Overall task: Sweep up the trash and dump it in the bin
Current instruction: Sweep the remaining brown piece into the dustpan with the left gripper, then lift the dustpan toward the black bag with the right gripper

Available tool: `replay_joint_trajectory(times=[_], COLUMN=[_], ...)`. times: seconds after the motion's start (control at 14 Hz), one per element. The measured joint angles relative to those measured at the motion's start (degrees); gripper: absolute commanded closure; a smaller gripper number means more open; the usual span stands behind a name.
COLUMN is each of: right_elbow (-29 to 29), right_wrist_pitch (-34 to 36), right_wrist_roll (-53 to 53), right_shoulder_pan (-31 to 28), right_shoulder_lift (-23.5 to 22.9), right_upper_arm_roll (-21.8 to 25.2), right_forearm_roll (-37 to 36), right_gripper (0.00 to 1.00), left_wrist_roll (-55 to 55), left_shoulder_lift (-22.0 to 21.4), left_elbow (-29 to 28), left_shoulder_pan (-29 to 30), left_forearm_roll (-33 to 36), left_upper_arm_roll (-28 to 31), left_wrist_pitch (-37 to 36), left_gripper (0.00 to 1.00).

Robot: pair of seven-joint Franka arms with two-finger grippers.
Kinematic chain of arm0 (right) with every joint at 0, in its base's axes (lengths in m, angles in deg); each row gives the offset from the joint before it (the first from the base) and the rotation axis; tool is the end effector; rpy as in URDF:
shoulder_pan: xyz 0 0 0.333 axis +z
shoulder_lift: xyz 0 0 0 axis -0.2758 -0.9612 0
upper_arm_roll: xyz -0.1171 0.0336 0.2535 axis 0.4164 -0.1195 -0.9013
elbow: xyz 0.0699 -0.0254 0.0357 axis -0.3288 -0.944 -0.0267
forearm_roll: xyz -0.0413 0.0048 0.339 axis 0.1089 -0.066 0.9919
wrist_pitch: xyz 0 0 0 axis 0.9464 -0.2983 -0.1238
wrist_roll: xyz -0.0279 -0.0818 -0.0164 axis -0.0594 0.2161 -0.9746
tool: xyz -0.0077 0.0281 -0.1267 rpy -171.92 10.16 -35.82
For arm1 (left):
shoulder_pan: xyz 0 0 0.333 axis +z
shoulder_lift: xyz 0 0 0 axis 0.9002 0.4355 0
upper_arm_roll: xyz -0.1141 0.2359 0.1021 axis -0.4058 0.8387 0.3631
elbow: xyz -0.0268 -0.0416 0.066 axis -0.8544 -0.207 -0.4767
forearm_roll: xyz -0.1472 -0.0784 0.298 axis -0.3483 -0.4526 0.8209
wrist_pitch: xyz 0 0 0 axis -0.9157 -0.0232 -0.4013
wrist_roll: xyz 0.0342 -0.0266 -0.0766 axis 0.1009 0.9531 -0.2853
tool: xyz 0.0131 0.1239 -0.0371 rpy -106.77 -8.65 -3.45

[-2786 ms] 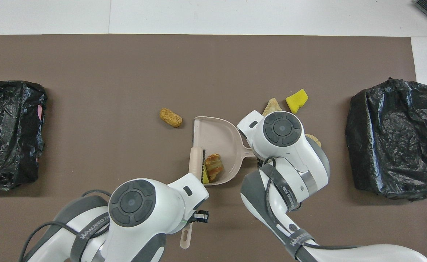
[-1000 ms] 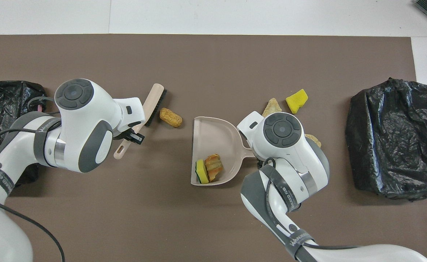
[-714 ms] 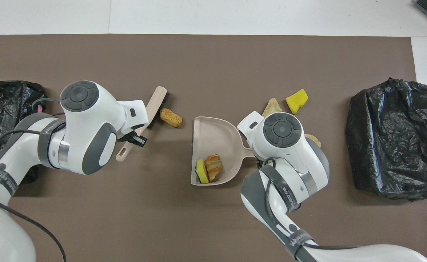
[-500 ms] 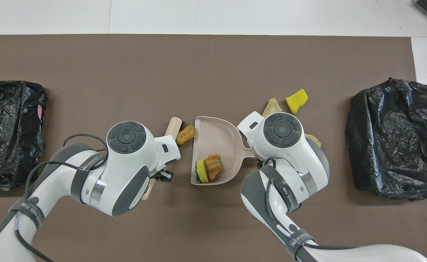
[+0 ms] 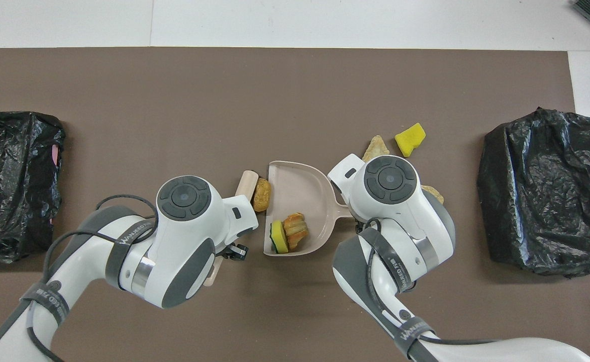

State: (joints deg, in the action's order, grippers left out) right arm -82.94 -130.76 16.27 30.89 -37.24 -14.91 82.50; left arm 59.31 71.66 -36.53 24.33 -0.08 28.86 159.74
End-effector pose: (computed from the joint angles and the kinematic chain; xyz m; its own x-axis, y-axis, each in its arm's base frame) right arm 0.4753 0.2251 0.3209 0.0865 0.9922 -0.0900 0.9944 -0.0915 -0.0530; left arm 0.3421 -0.3284 0.3375 0.9009 -0.3556 -0.2490 -0.3387 -0.9345 0.1092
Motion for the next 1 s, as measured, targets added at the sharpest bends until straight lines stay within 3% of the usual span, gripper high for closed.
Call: replay_joint_trajectory(times=[0.5,1.0], right_elbow=[1.1,9.3], right_wrist_pitch=[2.0,15.0], right_wrist_roll=[-6.8,-21.1], right_shoulder_pan=[-4.4,-11.8], right_shoulder_lift=[1.6,5.1], right_upper_arm_roll=[0.0,0.1], right_forearm_roll=[0.1,2.8], right_gripper=[1.00,1.00], left_wrist_roll=[-0.9,-5.0], left_shoulder_lift=[-4.1,-12.2], left_elbow=[1.4,3.4], left_shoulder_pan=[4.7,9.6], left_forearm_roll=[-1.5,-1.6], left_upper_arm_roll=[1.9,2.1], left_wrist_pitch=[-2.1,-14.3], left_gripper=[1.00,1.00])
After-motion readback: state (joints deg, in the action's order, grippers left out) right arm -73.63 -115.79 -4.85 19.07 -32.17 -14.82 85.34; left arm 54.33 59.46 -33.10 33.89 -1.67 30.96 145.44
